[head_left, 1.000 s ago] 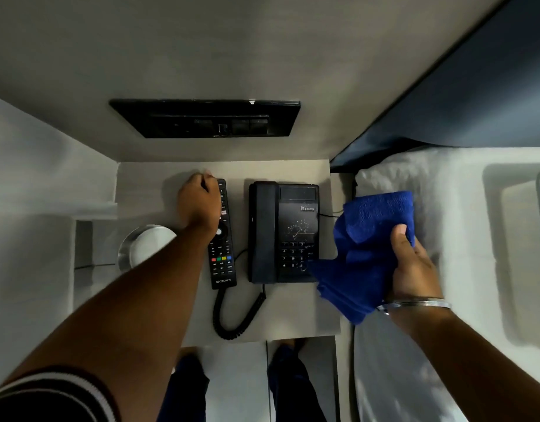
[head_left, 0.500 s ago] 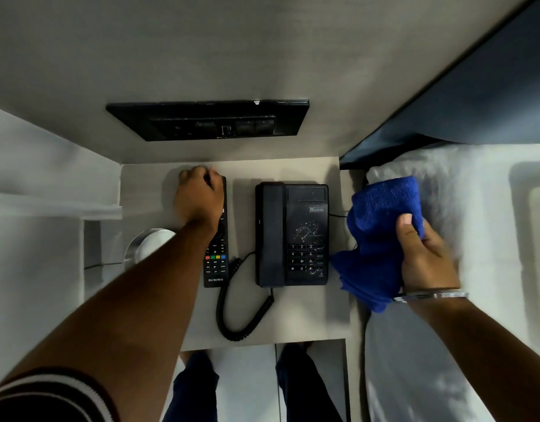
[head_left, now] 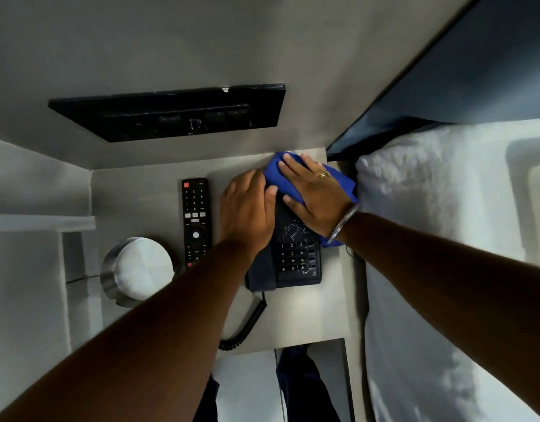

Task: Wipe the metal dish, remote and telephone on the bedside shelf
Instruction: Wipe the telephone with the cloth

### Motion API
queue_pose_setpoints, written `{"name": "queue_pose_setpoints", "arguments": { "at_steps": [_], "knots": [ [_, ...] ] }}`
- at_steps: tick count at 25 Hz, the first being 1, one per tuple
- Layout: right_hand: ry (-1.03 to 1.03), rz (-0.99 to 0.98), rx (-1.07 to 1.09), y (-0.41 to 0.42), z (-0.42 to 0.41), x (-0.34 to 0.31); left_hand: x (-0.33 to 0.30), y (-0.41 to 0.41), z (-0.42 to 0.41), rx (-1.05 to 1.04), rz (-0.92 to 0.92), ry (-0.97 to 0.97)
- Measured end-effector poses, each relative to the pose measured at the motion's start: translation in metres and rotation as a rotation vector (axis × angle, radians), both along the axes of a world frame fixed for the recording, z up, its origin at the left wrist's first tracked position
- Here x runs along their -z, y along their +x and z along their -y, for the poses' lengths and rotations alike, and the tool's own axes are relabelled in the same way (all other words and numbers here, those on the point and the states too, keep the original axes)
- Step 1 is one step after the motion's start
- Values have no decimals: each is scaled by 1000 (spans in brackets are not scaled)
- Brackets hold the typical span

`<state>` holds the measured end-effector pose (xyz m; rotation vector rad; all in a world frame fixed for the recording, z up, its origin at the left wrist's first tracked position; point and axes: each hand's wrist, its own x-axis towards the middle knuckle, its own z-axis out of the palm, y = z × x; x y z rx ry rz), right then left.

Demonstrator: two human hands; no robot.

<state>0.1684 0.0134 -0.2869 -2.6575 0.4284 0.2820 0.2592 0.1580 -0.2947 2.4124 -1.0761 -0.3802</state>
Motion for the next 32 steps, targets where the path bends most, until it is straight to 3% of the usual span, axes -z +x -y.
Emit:
{"name": "queue_pose_setpoints", "arguments": {
  "at_steps": [4,8,12,14,17,19,21,24,27,29,32],
  "knots": [
    [-133,90,-113,-51,-41,23,8,0,-2,-81,36,-22],
    [-28,26,-209,-147,-124,32,7,-1,-2,-80,35,9],
    [0,15,-295,-167,-115,16,7,-1,0,-75,54,52],
    [0,-5,-67,-183,-107,4,6,0,0,-71,60,65],
    [255,63,731,-194,-90,-26,7,-1,-1,-64,70,88],
    [331,208,899,-165,-83,-39,7,1,0,-54,78,108],
    [212,191,725,-116,-86,-38,7,2,0,-45,83,110],
    [-119,12,432,-60,-100,-20,9,1,-2,-51,81,70],
    [-150,59,193,-67,-88,-6,12,2,-2,-56,89,51],
    [-140,54,208,-83,-76,-3,12,1,-3,-58,91,47],
    [-157,-28,534,-102,-72,-7,13,1,-2,-49,105,61]
  ]
}}
